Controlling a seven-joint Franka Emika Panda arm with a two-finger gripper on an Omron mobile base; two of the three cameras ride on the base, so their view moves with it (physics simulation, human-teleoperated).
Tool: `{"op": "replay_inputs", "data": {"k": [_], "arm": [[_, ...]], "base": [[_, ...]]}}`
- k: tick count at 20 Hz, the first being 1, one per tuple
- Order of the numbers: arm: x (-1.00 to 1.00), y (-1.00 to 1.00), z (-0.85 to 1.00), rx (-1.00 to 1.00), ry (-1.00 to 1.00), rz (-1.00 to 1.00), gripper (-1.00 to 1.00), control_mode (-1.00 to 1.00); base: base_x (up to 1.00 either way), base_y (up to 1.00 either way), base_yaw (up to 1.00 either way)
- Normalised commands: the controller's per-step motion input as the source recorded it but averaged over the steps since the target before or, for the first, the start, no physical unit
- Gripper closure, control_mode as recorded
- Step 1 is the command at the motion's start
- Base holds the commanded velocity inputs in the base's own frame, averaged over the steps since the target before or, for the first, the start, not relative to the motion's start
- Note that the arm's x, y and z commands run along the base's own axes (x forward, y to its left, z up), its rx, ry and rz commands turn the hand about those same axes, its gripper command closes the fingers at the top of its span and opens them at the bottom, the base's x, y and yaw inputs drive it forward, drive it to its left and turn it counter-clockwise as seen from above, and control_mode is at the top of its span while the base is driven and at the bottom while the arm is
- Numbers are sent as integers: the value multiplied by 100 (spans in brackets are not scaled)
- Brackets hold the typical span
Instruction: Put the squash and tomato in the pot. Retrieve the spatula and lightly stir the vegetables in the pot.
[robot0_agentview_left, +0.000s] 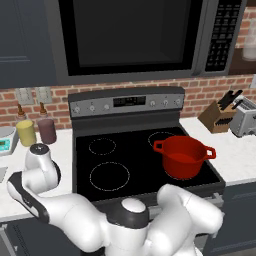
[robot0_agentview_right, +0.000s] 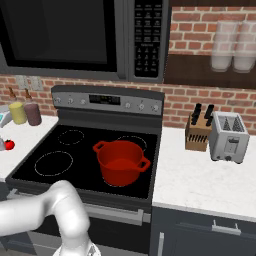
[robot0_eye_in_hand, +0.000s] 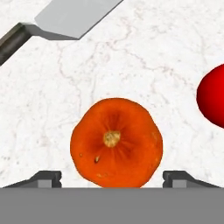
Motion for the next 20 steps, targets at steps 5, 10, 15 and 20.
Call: {"op": "replay_inputs", "data": {"k": [5,10,15,20], "arm": [[33,0,-24,0,1,0,100,-100],[18,1,-20,-1,2,0,100,-100],[-34,-15,15,-2,2,0,100,-100],[-98,-74,78,-1,-14,5,100,-100]], "base": [[0,0,0],[0,0,0],[0,0,0],[0,0,0]]}}
